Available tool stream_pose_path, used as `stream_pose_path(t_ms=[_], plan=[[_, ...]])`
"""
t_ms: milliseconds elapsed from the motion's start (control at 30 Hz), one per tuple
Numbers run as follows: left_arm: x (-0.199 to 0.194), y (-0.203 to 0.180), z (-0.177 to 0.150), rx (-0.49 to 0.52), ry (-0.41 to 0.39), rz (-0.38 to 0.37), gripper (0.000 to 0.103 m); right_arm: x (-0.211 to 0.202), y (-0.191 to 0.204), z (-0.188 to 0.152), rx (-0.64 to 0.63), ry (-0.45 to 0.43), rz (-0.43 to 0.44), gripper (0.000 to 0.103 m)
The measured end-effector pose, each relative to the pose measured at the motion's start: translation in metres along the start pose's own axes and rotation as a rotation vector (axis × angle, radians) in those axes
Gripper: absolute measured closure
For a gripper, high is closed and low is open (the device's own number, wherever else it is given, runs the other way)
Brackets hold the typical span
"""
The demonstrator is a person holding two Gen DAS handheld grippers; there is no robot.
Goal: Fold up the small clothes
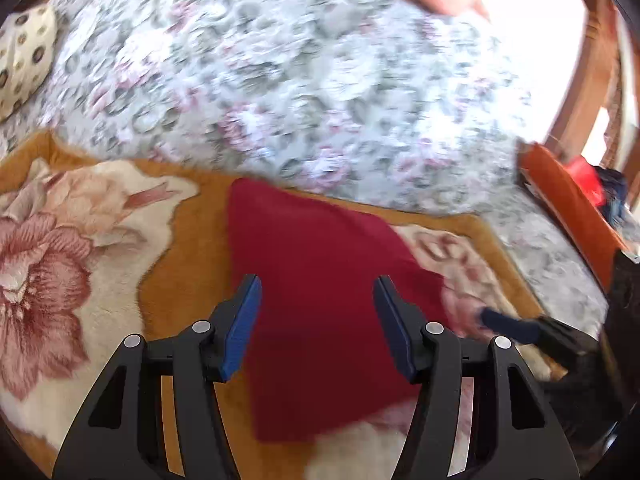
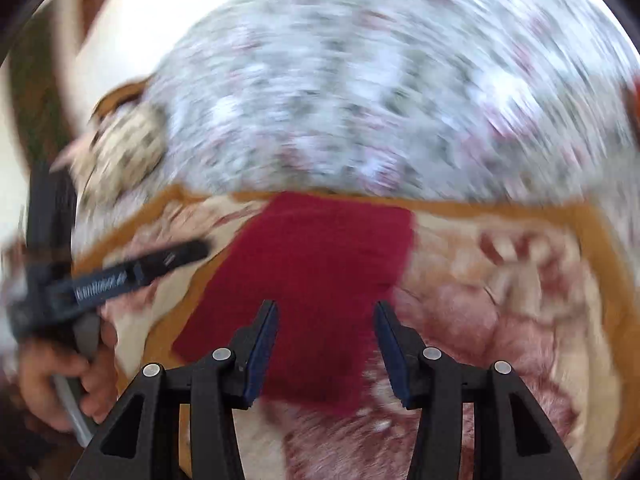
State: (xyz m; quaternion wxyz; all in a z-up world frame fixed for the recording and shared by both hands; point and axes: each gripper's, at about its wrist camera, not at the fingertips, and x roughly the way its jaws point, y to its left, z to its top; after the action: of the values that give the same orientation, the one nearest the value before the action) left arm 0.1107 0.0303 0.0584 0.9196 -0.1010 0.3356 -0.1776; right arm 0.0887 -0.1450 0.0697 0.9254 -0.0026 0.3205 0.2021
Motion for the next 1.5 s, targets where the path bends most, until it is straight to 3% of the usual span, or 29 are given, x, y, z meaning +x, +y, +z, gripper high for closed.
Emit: stream_pose_path(t_ms=[67,133,200,333,500,533,600,733,900,1500], plan=[[0.02,0.0,-0.008,-0.001,0.091,-0.012,0.045,0.008,0.027,-0.01,-0.141,0.035,0.011,0.055],[0.061,0.011,-0.023,-0.038,0.271,0.01,0.046,0.031,0.033,-0.023,-0.182,0.114,0.026,0.056],[0.063,0.009,-0.026,-0.006,0.252,0.015,0.046,0.065,0.015,-0.039,-0.099,0.256,0.007,0.055],[0.045,-0.002,-0.027,0.021,0.245,0.06,0.046,0.052,0.002,-0.039,-0.008,0.207,0.041,0.057],[0.003,-0.021,-0.056,0.036,0.185,0.1,0.044,0.008,0.028,-0.057,0.002,0.131,-0.025,0.057],[-0.003,-0.024,-0.065,0.047,0.173,0.104,0.038,0.002,0.032,-0.061,0.021,0.12,-0.032,0.057],[-0.008,-0.029,-0.087,0.069,0.172,0.132,0.035,-0.011,0.039,-0.073,0.015,0.108,-0.113,0.057],[-0.015,-0.032,-0.088,0.075,0.137,0.178,0.034,-0.038,0.038,-0.08,0.048,0.005,-0.226,0.055],[-0.013,-0.033,-0.09,0.087,0.146,0.198,0.034,-0.039,0.026,-0.083,0.1,0.034,-0.258,0.055],[-0.01,-0.029,-0.09,0.059,0.171,0.177,0.034,-0.035,0.03,-0.087,0.069,0.073,-0.288,0.055]])
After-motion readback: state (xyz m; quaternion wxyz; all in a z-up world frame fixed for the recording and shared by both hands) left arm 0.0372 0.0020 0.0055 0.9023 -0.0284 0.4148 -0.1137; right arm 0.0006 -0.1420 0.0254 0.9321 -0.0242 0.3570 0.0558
